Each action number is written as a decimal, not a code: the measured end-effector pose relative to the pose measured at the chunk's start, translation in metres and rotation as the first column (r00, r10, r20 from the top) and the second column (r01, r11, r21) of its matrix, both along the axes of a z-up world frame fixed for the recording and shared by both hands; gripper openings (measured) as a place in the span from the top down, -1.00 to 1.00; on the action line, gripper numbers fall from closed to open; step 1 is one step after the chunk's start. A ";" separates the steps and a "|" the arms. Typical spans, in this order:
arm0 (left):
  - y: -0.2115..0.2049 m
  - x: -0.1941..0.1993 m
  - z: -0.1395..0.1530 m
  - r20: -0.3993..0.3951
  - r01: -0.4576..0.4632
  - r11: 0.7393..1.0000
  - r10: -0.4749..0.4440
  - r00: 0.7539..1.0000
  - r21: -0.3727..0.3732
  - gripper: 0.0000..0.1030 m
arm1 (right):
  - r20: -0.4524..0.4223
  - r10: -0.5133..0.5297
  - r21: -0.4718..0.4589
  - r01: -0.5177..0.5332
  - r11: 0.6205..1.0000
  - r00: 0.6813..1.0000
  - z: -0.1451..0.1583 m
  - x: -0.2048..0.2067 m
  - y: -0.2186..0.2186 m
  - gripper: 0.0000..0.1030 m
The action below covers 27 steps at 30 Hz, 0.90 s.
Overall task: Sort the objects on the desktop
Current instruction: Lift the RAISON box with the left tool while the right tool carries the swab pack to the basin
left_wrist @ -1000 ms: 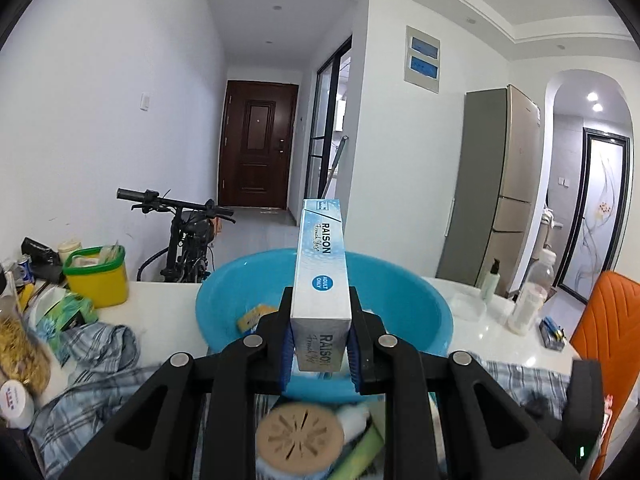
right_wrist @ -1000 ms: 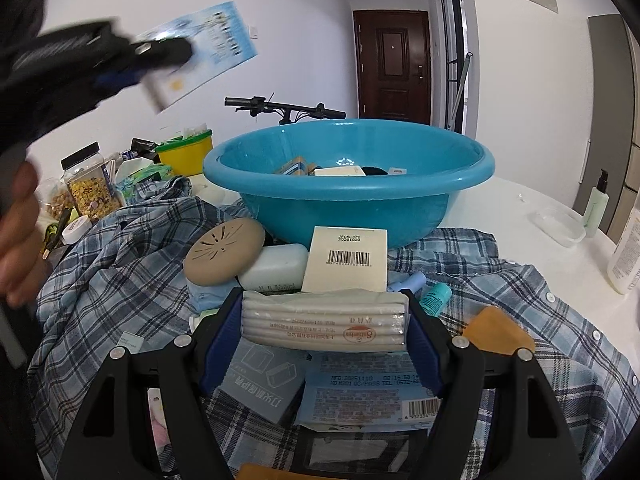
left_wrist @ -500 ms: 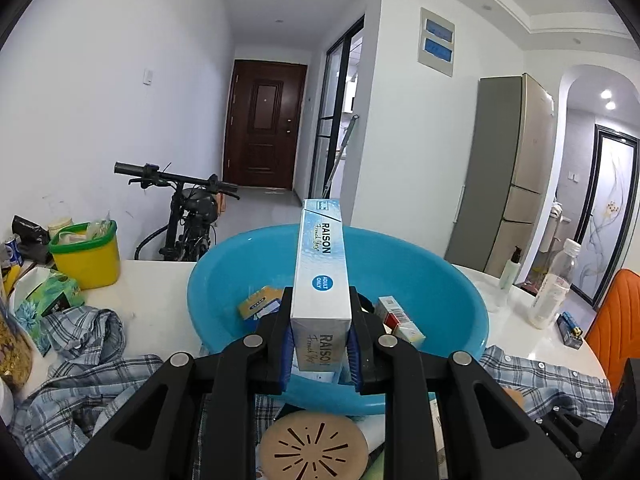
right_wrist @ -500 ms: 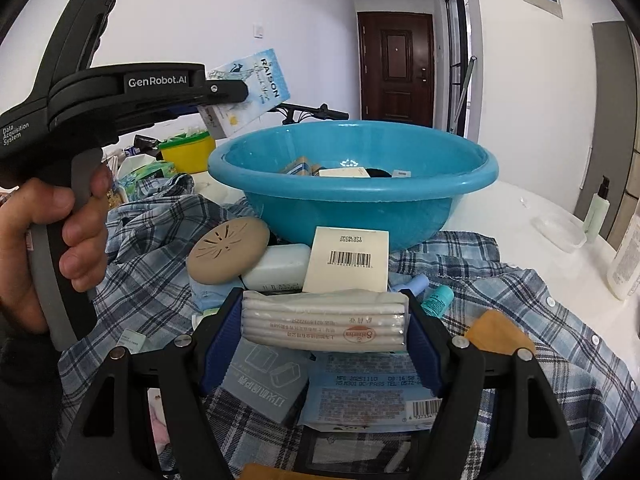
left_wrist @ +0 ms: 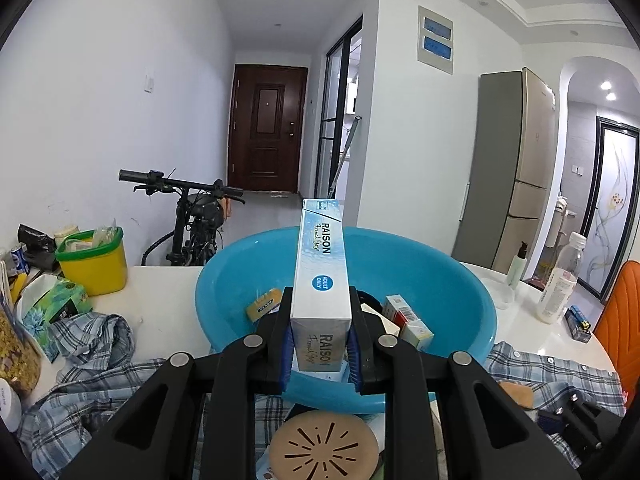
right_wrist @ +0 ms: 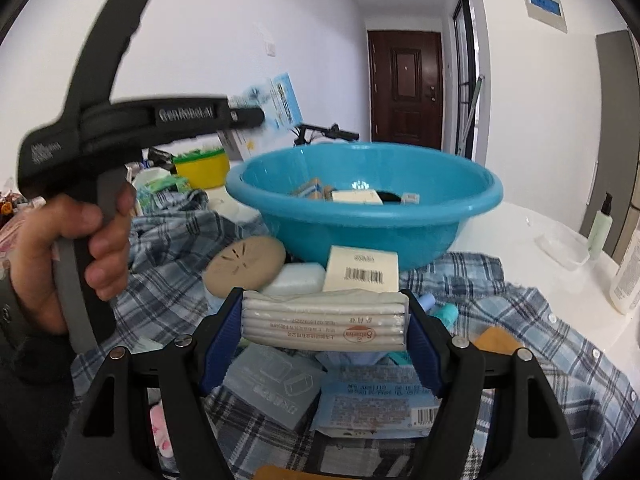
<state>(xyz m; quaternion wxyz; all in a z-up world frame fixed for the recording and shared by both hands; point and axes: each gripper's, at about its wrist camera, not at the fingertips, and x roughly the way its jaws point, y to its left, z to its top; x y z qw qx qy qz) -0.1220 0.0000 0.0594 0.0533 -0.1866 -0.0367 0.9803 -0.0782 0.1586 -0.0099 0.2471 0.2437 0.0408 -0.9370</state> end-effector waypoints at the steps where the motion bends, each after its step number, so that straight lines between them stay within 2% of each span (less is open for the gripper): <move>1: -0.001 0.000 0.000 0.000 -0.004 1.000 0.004 1.000 -0.001 0.54 | -0.006 0.003 -0.008 -0.003 1.000 1.000 0.005 0.001 0.002 -0.42; 4: -0.003 0.002 0.001 -0.011 -0.009 1.000 0.009 1.000 0.003 0.54 | -0.048 0.005 -0.026 -0.007 1.000 0.999 0.030 0.002 0.008 -0.42; 8: -0.004 0.002 0.000 -0.003 -0.019 1.000 0.019 1.000 0.005 0.54 | -0.147 -0.018 -0.021 0.016 1.000 0.989 0.072 -0.011 0.014 -0.42; 13: -0.003 0.003 -0.001 -0.004 -0.021 1.000 0.021 1.000 0.005 0.54 | -0.155 -0.035 -0.071 0.024 0.997 0.987 0.099 -0.057 0.016 -0.42; 19: -0.005 0.001 -0.003 0.002 -0.023 1.000 0.023 1.000 0.011 0.54 | -0.170 -0.040 -0.069 0.028 0.997 0.985 0.091 -0.100 -0.002 -0.42; 24: -0.001 0.000 -0.004 0.003 -0.013 1.000 0.013 1.000 0.005 0.54 | -0.183 -0.070 -0.036 0.064 0.997 0.981 0.074 -0.102 -0.005 -0.42; 27: 0.004 0.001 -0.006 0.002 -0.023 0.999 0.023 1.000 -0.023 0.54 | -0.159 -0.054 -0.024 0.051 0.998 0.986 0.070 -0.106 -0.004 -0.42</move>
